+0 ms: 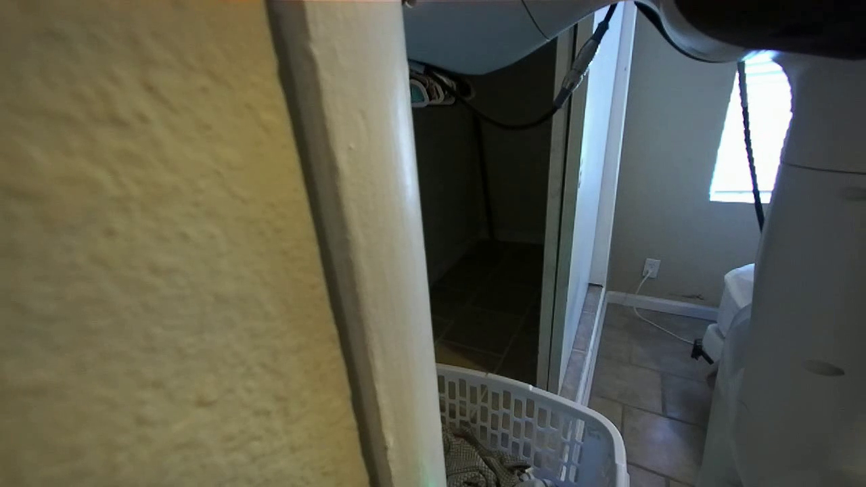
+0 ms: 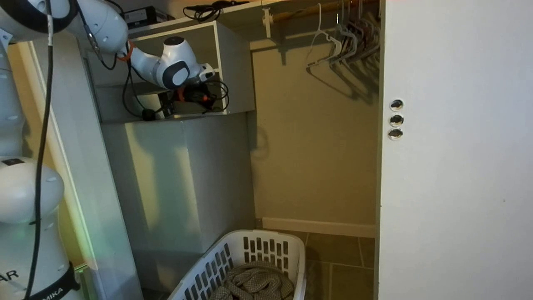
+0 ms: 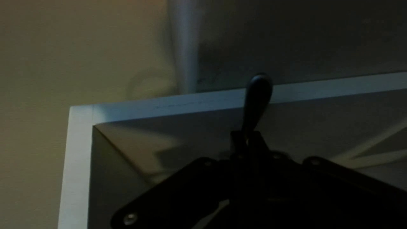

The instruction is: Remove the utensil from the top shelf and out it on the bottom shelf

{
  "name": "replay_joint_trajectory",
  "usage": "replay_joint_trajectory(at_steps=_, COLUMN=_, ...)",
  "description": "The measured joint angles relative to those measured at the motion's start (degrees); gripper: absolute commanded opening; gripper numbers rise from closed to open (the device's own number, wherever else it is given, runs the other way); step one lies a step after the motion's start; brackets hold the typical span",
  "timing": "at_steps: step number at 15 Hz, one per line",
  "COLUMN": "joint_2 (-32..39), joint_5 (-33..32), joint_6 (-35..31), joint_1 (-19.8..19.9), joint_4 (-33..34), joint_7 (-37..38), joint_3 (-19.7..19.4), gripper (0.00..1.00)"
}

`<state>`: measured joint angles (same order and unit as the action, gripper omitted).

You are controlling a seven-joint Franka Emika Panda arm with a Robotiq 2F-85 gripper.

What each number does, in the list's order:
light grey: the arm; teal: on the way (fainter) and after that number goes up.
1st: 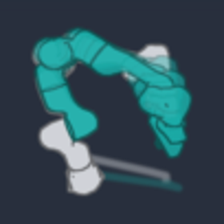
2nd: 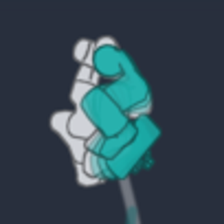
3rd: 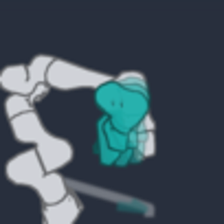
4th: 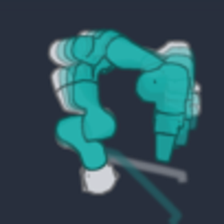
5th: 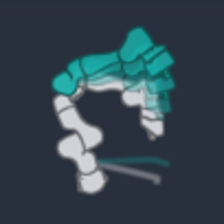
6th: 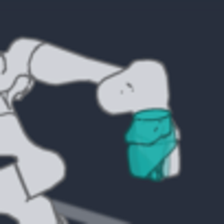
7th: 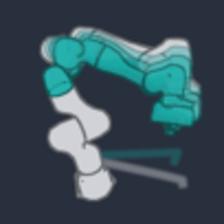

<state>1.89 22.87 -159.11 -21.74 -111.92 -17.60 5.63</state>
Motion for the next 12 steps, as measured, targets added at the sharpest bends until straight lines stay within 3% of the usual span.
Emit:
replay_joint_trajectory(at_steps=6, joint_2=0.5, joint_5=0.0, joint_6=0.0, joint_1=0.0, joint_4=0.4, joint_7=0.0, joint_3=0.0, gripper=0.04)
replay_joint_trajectory(at_steps=7, joint_2=0.5, joint_5=0.0, joint_6=0.0, joint_1=0.0, joint_4=0.4, joint_7=0.0, joint_3=0.0, gripper=0.32)
replay_joint_trajectory(at_steps=8, joint_2=0.5, joint_5=0.0, joint_6=0.0, joint_1=0.0, joint_4=0.4, joint_7=0.0, joint_3=0.0, gripper=0.34)
replay_joint_trajectory(at_steps=12, joint_2=0.5, joint_5=0.0, joint_6=0.0, joint_1=0.0, joint_4=0.5, joint_7=0.0, joint_3=-0.1, gripper=0.6)
